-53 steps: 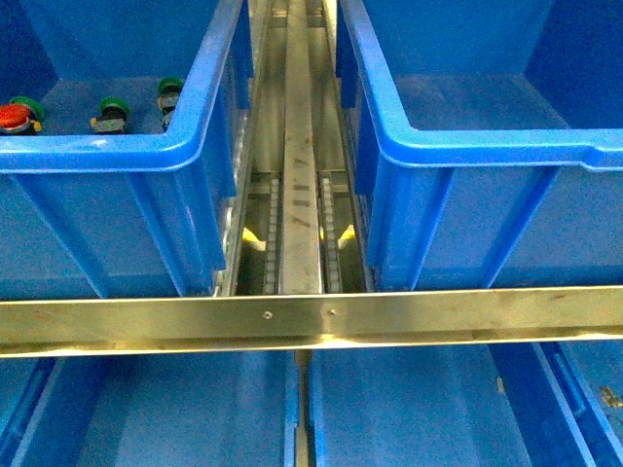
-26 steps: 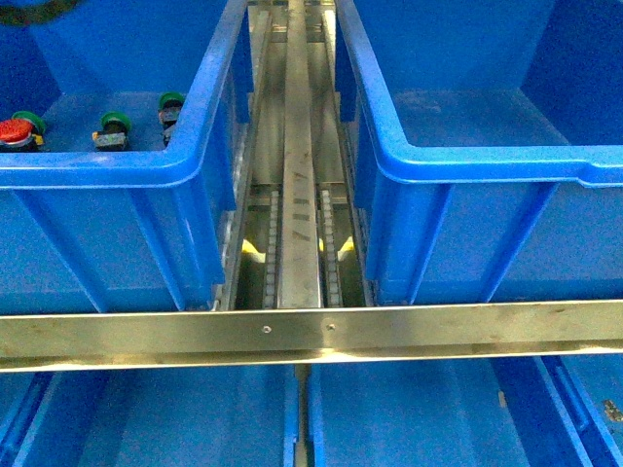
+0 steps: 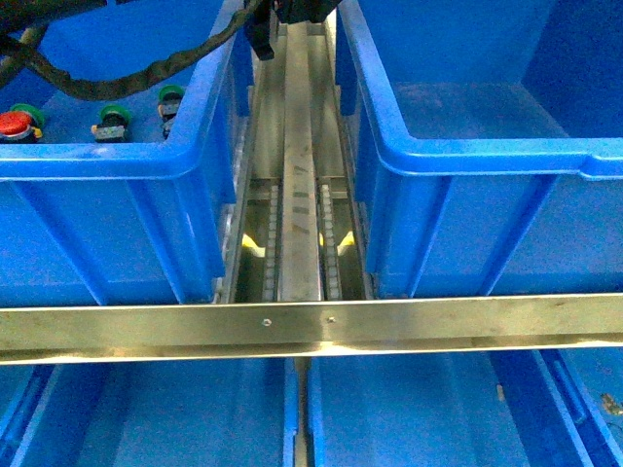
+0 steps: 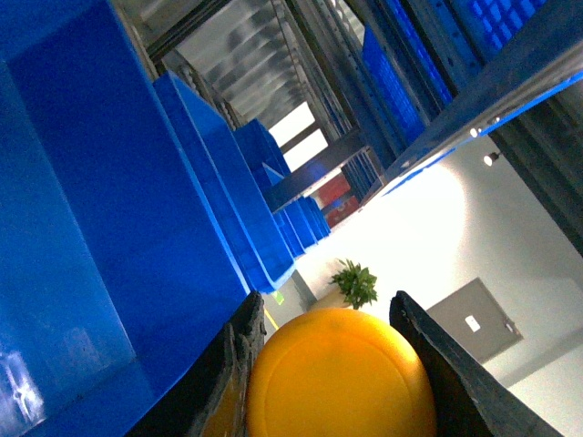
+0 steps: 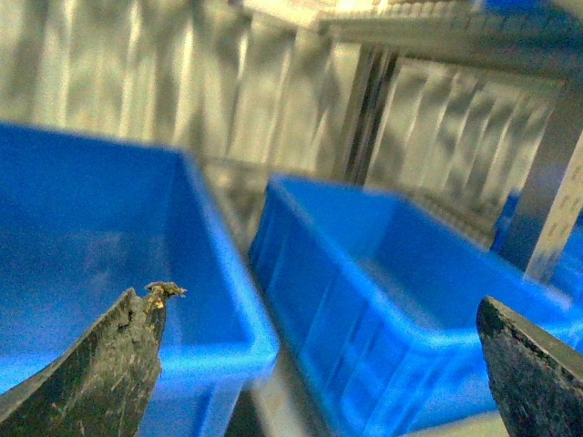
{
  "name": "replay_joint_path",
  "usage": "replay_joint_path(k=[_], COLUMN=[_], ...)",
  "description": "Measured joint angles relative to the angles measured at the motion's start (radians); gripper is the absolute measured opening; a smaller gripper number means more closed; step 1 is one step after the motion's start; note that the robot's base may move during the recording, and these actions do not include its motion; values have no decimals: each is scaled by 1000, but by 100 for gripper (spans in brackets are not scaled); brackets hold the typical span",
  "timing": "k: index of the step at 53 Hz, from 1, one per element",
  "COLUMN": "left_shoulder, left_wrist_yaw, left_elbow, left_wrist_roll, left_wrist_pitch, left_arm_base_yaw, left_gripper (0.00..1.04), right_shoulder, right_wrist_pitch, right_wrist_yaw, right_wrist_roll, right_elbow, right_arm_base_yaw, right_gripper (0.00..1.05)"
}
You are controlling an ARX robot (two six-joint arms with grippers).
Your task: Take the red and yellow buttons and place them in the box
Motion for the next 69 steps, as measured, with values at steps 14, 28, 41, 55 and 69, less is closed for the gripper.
replay_joint_path(k=[14,28,41,55,69], left_shoulder=[-32,23,129,229,290], left_wrist_yaw=[-55,-119,-140,-141,-139], left_elbow=[15,55,130,215,275], left_wrist_roll=[-6,-62,-110,-122,-138], left_wrist_pitch=[30,117,151,152,153], left_arm_base_yaw=[1,-3,-26,-55,-74], left_gripper=[33,33,33,33,33], right_shoulder=[439,625,756,792,826], right_wrist_pitch=[34,97,160,218,242], right_wrist_yaw=[-42,-47,21,33,53], right_wrist_roll=[466,1155,1472,1606,1626], right_elbow=[512,594,585,589,625], right_arm_base_yaw=[-84,82,204,317,457], right_gripper=[99,99,99,99,99])
